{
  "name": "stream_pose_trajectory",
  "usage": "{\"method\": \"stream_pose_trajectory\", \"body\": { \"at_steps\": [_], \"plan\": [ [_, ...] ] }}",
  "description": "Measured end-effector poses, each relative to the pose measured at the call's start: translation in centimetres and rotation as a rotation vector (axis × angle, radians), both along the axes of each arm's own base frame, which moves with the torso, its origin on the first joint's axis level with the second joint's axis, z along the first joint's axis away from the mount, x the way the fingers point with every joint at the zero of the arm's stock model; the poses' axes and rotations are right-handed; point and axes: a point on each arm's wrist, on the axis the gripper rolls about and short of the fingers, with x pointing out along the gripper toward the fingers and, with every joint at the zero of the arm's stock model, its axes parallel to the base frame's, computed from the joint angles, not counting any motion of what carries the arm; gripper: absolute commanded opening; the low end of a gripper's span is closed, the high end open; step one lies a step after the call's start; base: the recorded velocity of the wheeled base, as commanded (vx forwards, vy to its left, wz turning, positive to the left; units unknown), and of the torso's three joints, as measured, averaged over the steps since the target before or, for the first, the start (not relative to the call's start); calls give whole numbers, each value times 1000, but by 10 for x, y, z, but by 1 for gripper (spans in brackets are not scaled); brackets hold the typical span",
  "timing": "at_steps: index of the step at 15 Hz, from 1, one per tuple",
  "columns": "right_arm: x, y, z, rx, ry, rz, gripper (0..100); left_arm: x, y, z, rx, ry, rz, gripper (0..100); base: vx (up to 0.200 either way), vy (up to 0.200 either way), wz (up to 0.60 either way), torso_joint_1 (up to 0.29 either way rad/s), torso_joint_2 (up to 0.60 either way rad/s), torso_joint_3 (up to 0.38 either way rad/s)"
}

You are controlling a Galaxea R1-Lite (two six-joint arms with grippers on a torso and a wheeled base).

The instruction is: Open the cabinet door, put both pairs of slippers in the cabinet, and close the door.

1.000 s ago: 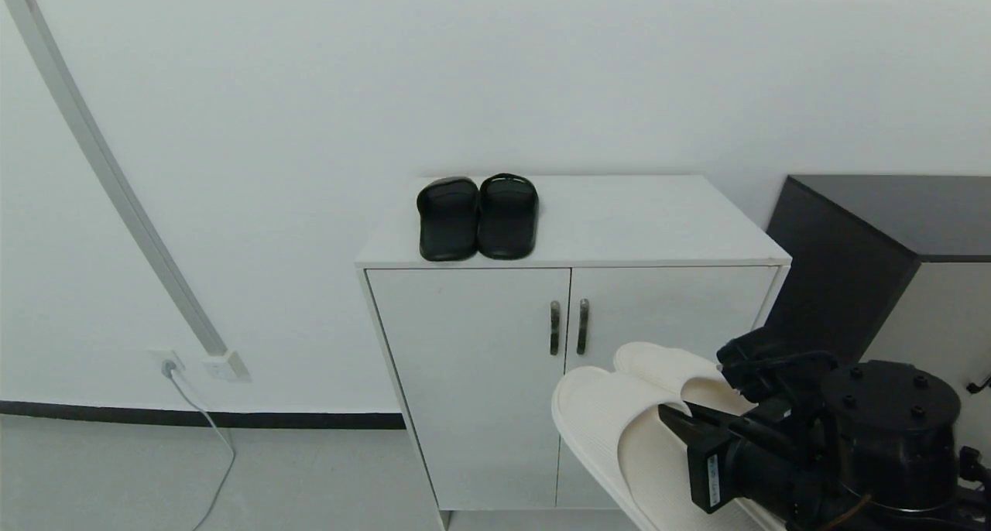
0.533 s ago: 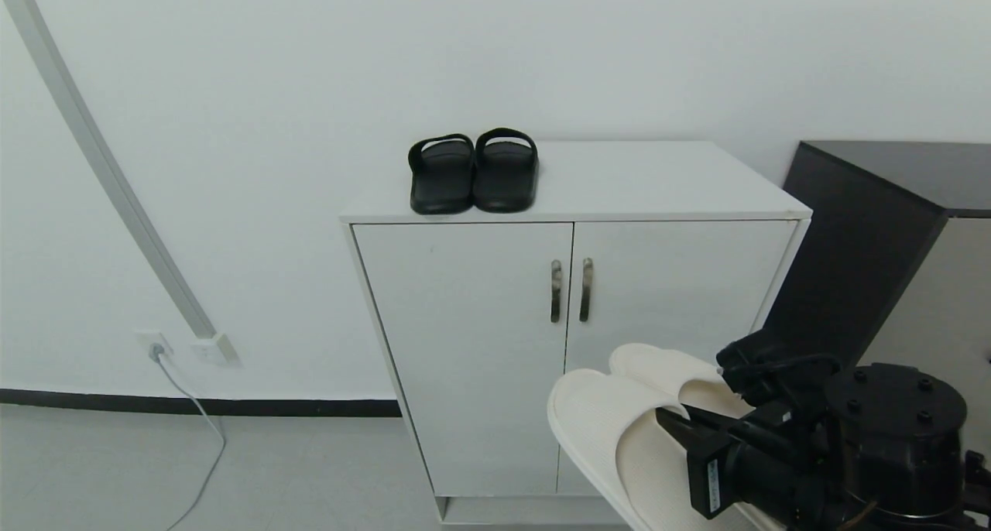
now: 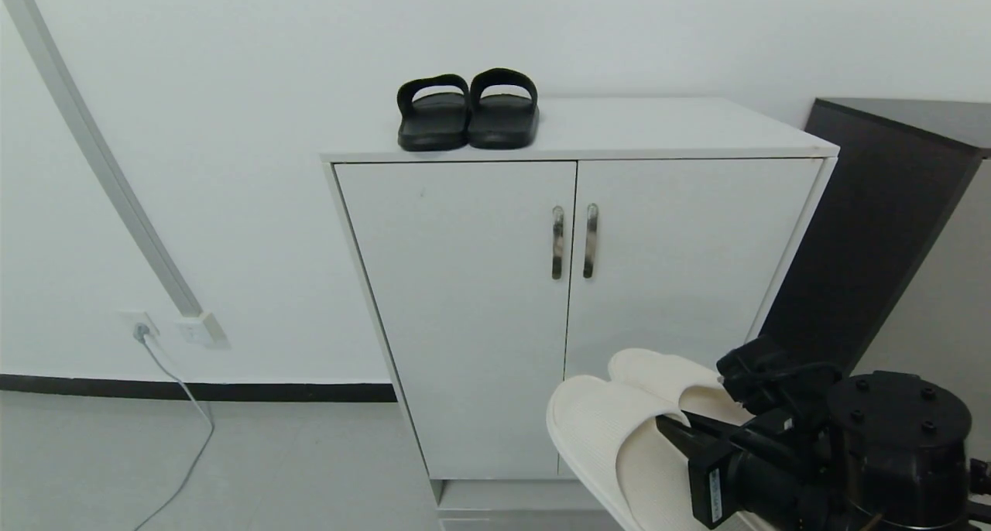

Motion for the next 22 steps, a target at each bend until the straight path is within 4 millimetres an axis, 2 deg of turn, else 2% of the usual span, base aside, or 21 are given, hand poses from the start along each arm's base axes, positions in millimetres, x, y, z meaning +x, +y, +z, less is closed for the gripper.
{"method": "stream_pose_trajectory", "body": {
  "at_steps": [2, 5, 7, 9, 12, 15, 19, 22],
  "plan": [
    [0, 0, 0, 1, 1, 1, 0, -1, -1, 7, -17, -18, -30, 100, 0, 0, 0, -80, 449, 368],
    [0, -1, -2, -3, 6, 2, 0, -9, -2, 63, -87, -114, -86, 100, 0, 0, 0, -38, 439, 403],
    [-1, -1, -3, -6, 11, 7, 0, 4, -3, 90, -108, -85, -152, 100, 0, 0, 0, -15, 261, 239],
    [-1, -1, -3, -7, 12, 8, 0, 26, -6, 105, -116, -38, -262, 100, 0, 0, 0, 5, 85, 73],
    [-1, -1, -4, -12, 15, 7, 0, 58, -9, 115, -6, 25, -415, 100, 0, 0, 0, 0, 0, 0],
    [-3, -3, -7, -34, 14, 17, 0, 80, -15, 119, 8, 58, -510, 100, 0, 0, 0, 0, 0, 0],
    [-4, -2, -8, -40, 15, 22, 0, 112, -22, 124, -3, 56, -515, 100, 0, 0, 0, 0, 0, 0],
    [-5, -1, -10, -47, 21, 32, 0, 138, -40, 122, 1, 70, -514, 100, 0, 0, 0, 0, 0, 0]
  ]
}}
